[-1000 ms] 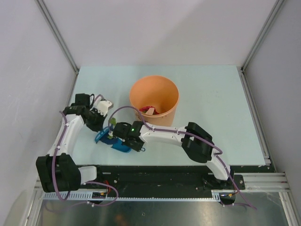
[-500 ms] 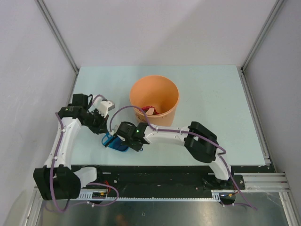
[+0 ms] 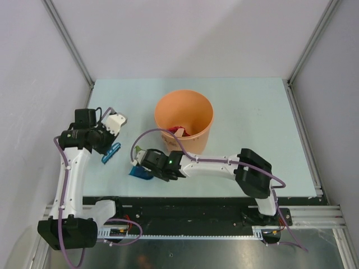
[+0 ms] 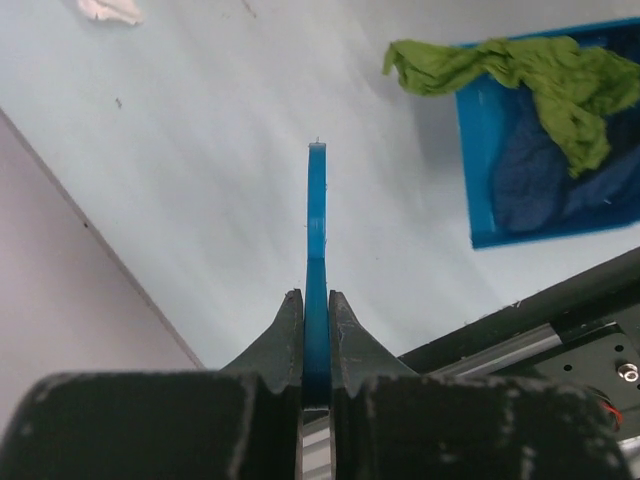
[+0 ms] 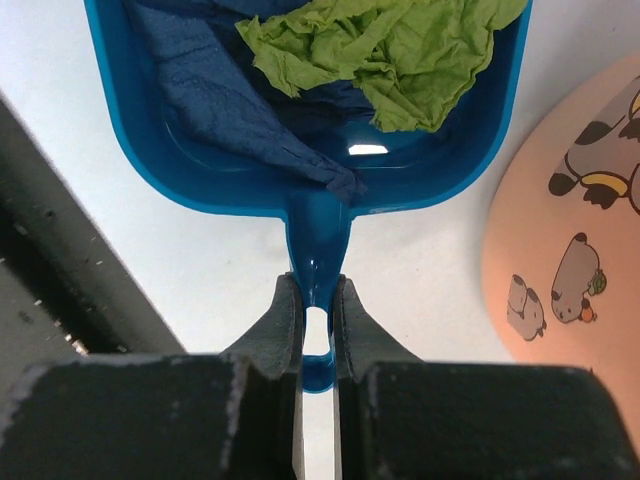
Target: Sweep away the paper scraps from the table
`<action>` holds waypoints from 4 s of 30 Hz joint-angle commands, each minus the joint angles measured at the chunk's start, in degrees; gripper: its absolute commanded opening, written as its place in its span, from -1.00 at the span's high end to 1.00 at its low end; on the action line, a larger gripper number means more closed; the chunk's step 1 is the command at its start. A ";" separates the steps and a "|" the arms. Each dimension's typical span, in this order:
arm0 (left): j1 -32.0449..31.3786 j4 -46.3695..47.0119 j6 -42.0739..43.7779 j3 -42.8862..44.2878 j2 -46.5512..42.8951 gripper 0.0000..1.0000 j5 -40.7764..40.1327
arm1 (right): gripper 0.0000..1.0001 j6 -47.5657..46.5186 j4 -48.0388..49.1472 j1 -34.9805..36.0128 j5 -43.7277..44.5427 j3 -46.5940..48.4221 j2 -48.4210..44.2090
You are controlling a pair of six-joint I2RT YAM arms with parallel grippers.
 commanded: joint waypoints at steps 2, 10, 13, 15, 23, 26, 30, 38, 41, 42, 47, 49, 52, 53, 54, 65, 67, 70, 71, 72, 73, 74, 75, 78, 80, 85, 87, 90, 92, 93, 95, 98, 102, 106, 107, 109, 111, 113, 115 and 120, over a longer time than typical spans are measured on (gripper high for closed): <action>1.90 2.11 -0.09 1.81 1.46 1.00 -3.27 | 1.00 -3.55 -1.53 3.31 2.80 0.61 -7.31; 3.74 3.25 0.52 2.33 2.08 1.00 -3.10 | 1.00 -3.99 -11.64 3.76 0.34 7.72 -12.59; 4.36 3.60 0.79 2.42 1.91 0.99 -3.18 | 1.00 -3.20 -16.29 2.00 -0.18 12.20 -13.12; 4.62 3.60 0.96 2.51 1.64 1.00 -3.18 | 1.00 -3.20 -18.76 0.69 -0.53 15.53 -13.82; 4.80 3.69 1.40 1.81 1.12 1.00 -3.36 | 1.00 -5.22 -22.11 -4.94 3.30 23.98 -18.65; 4.80 3.69 1.40 1.46 1.03 1.00 -3.18 | 1.00 -8.72 -22.02 -7.49 14.43 22.60 -21.03; 4.80 3.69 1.40 1.19 0.94 1.00 -3.09 | 1.00 -19.68 -21.49 -8.98 33.62 15.83 -23.48; 4.80 3.78 1.05 1.28 1.64 0.99 -1.78 | 1.00 -60.89 9.83 -9.87 54.03 -7.18 -34.47; 4.80 3.78 1.23 1.02 1.55 1.00 -1.78 | 1.00 -80.88 31.09 -8.64 53.61 -16.33 -39.20; 4.80 3.78 1.23 0.84 1.47 1.00 -1.78 | 1.00 -86.11 35.68 -7.94 53.00 -18.18 -40.27; 4.80 3.78 1.40 0.31 1.03 1.00 -1.78 | 1.00 -101.18 41.97 -8.72 47.56 -26.89 -44.49; 4.80 3.78 1.49 0.14 0.76 1.00 -1.51 | 1.00 -103.65 42.14 -9.86 47.01 -27.34 -45.11; 4.80 3.78 1.67 -0.21 0.50 1.00 -1.51 | 1.00 -106.11 44.16 -11.62 46.05 -28.13 -45.38; 4.80 3.78 1.67 -0.30 0.59 0.99 -1.51 | 1.00 -106.55 45.03 -11.89 45.96 -28.39 -45.38; 4.80 3.87 1.58 -0.30 0.59 1.00 -1.34 | 1.00 -107.08 47.22 -12.15 45.70 -28.48 -45.29; 4.80 4.30 0.89 2.50 0.32 1.00 8.76 | 1.00 -71.47 53.40 -1.45 43.24 -19.45 -43.62; 4.80 5.35 -0.87 5.14 2.25 1.00 11.13 | 1.00 -53.85 43.95 0.14 39.82 -15.49 -42.57; 4.80 9.13 -6.23 8.57 4.98 1.00 9.49 | 1.00 -36.92 25.58 2.08 31.22 -9.43 -39.51; 4.80 10.53 -8.77 9.27 5.59 1.00 8.60 | 1.00 -27.29 17.70 2.09 27.36 -7.93 -38.62; 4.80 14.03 -10.10 10.32 5.94 1.00 7.12 | 1.00 -22.50 14.66 1.56 18.80 -6.70 -37.74; 4.71 15.89 -11.33 10.77 6.91 1.00 5.53 | 1.00 -19.31 12.46 1.39 14.10 -5.12 -36.86; 4.54 17.91 -13.25 11.21 7.44 0.99 1.08 | 1.00 -14.58 9.48 1.30 9.70 -4.84 -35.20; 4.45 21.76 -13.88 11.65 7.96 1.00 -1.05 | 1.00 -13.06 8.75 1.30 2.87 -4.84 -34.40; 2.87 28.18 -14.59 11.74 11.21 1.00 -8.61 | 1.00 -8.67 6.37 1.38 -6.65 -4.84 -30.45; 0.42 31.27 -13.63 11.21 14.28 1.00 -13.09 | 1.00 -7.07 4.89 1.38 -8.26 -4.84 -28.25; -3.63 41.39 -10.64 9.45 22.45 1.00 -22.68 | 1.00 -3.12 2.59 1.03 -11.95 -4.84 -22.27; -3.64 44.20 -9.32 10.76 27.54 1.00 -25.92 | 1.00 -1.27 2.07 0.51 -15.45 -4.84 -20.17; -5.31 46.05 -7.83 13.67 34.39 1.00 -28.40 | 1.00 2.68 1.19 -0.64 -17.40 -4.84 -17.96; -5.66 46.40 -6.95 15.25 37.57 1.00 -29.81 | 1.00 4.18 -0.04 -1.25 -17.41 -4.84 -15.85; -5.83 46.41 -6.42 15.51 40.11 1.00 -30.07 | 1.00 4.18 -0.31 -1.43 -17.32 -4.84 -15.06; -6.36 46.58 -4.93 15.61 42.59 1.00 -29.47 | 1.00 4.18 -0.57 -1.43 -17.15 -4.84 -13.57; -7.41 46.58 -2.56 14.82 45.93 1.00 -27.88 | 1.00 4.18 -0.49 -1.52 -16.62 -4.84 -12.25; -8.29 46.41 0.34 12.01 47.96 1.00 -25.52 | 1.00 5.23 -0.48 -2.04 -16.09 -4.84 -11.45; -8.30 41.42 1.23 5.16 43.66 1.00 -17.00 | 1.00 6.12 -1.53 -2.66 -13.73 -4.93 -10.49; -8.29 40.09 1.23 2.19 41.13 1.00 -13.24 | 1.00 6.38 -1.63 -2.57 -13.02 -5.02 -9.70; -8.29 36.23 0.53 -1.08 38.04 1.00 -9.36 | 1.00 7.17 -1.63 -2.92 -11.45 -5.02 -8.91; -8.29 33.94 -0.87 -5.65 33.12 0.99 -5.57 | 1.00 8.22 -1.89 -2.92 -10.03 -4.58 -7.77; -8.21 29.90 -2.46 -8.91 28.48 1.00 -3.89 | 1.00 8.75 -2.42 -2.92 -7.76 -3.70 -6.80; -8.12 24.99 -4.74 -10.66 25.65 1.00 0.14 | 1.00 9.19 -4.08 -2.75 -5.30 -2.74 -4.69; -8.21 16.62 -6.24 -11.64 15.03 1.00 9.64 | 1.00 9.28 -7.77 -1.69 -3.00 1.21 0.06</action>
